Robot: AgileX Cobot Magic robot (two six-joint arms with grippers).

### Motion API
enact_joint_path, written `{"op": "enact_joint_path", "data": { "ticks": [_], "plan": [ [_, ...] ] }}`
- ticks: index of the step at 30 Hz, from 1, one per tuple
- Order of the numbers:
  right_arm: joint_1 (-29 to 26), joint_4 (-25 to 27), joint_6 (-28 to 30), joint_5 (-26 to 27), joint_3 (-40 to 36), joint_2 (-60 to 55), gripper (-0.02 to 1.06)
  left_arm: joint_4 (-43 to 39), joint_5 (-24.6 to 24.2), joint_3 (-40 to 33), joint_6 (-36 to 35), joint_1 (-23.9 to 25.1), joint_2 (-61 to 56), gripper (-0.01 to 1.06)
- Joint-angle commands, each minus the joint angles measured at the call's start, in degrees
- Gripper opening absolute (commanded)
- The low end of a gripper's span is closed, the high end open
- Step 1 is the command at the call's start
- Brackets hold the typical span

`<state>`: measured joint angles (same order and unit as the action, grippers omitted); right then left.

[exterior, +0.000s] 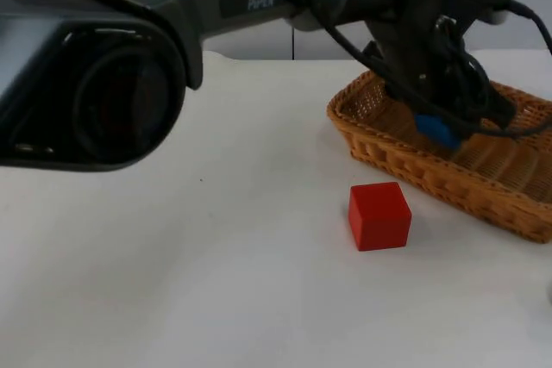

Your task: Place all geometric objects except the red cube into the basket.

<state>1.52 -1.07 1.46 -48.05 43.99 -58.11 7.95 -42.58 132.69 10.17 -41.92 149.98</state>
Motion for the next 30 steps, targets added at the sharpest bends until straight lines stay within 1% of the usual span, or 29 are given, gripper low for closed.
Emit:
{"op": "enact_joint_path", "data": {
  "ticks": [1, 3, 4, 7, 9, 10, 12, 13, 14, 15, 16, 18, 21, 22, 24, 25, 30],
  "plan": [
    [-0.3, 0.4, 0.5, -0.1, 0.3, 0.0, 1.05, 0.3, 1.3, 0.6, 0.1, 0.0, 0.2, 0.22],
    [-0.3, 0.4, 0.5, -0.1, 0.3, 0.0, 1.05, 0.6, 1.2, 0.6, 0.1, 0.0, 0.6, 0.38],
    [-0.3, 0.4, 0.5, -0.1, 0.3, 0.0, 1.05, 0.6, 1.2, 0.6, 0.1, 0.0, 0.6, 0.38],
    [-0.3, 0.6, 0.5, -0.1, 0.3, 0.0, 1.05, 0.6, 0.8, 0.6, 0.1, 0.0, 0.8, 0.61],
    [-0.3, 1.5, 0.5, -0.1, 0.3, 0.0, 1.05, 1.1, -0.3, 0.6, 0.1, 0.0, 0.5, 0.77],
    [-0.3, 1.5, 0.5, -0.1, 0.3, 0.0, 1.05, 1.1, -0.3, 0.6, 0.1, 0.0, 0.5, 0.77],
    [-0.3, 1.5, 0.5, -0.1, 0.3, 0.0, 1.05, 1.2, -1.8, 0.8, 0.1, 0.0, 0.0, 0.87],
    [-0.3, 1.5, 0.5, -0.1, 0.3, 0.0, 1.05, 1.7, -2.9, 1.3, 0.1, 0.0, -0.3, 0.9],
    [-0.3, 1.5, 0.5, -0.1, 0.3, 0.0, 1.05, 2.1, -4.8, 2.0, 0.1, 0.0, -0.7, 0.91],
    [-0.3, 1.5, 0.5, -0.1, 0.3, 0.0, 1.05, 2.1, -4.8, 2.0, 0.1, 0.0, -0.7, 0.91],
    [-0.3, 1.5, 0.5, 0.0, 0.3, 0.0, 1.05, 2.2, -6.8, 2.6, 0.1, 0.0, -1.0, 0.92],
    [-0.3, 1.5, 0.5, 0.6, 0.3, 0.0, 1.05, 2.4, -12.0, 4.1, -0.3, 0.0, -2.3, 0.92],
    [-0.3, 1.6, 0.5, 1.2, 0.3, 0.0, 1.05, 1.3, -20.5, 4.6, -3.6, 0.0, -4.6, 0.92],
    [-0.3, 1.6, 0.5, 1.2, 0.3, 0.0, 1.05, 1.3, -20.5, 4.6, -3.6, 0.0, -4.6, 0.92],
    [-0.3, 1.6, 0.5, 1.4, 0.3, 0.1, 1.05, -1.5, -26.0, 4.6, -5.9, 0.0, -5.8, 0.92],
    [-0.3, 1.6, 0.5, 1.4, 0.3, 0.1, 1.05, -2.7, -27.4, 4.6, -7.2, 0.0, -6.2, 0.92],
    [-0.3, 1.6, 0.5, 1.6, 0.3, 0.1, 1.05, -3.3, -27.4, 4.6, -8.3, 0.0, -7.7, 0.92]
  ]
}}
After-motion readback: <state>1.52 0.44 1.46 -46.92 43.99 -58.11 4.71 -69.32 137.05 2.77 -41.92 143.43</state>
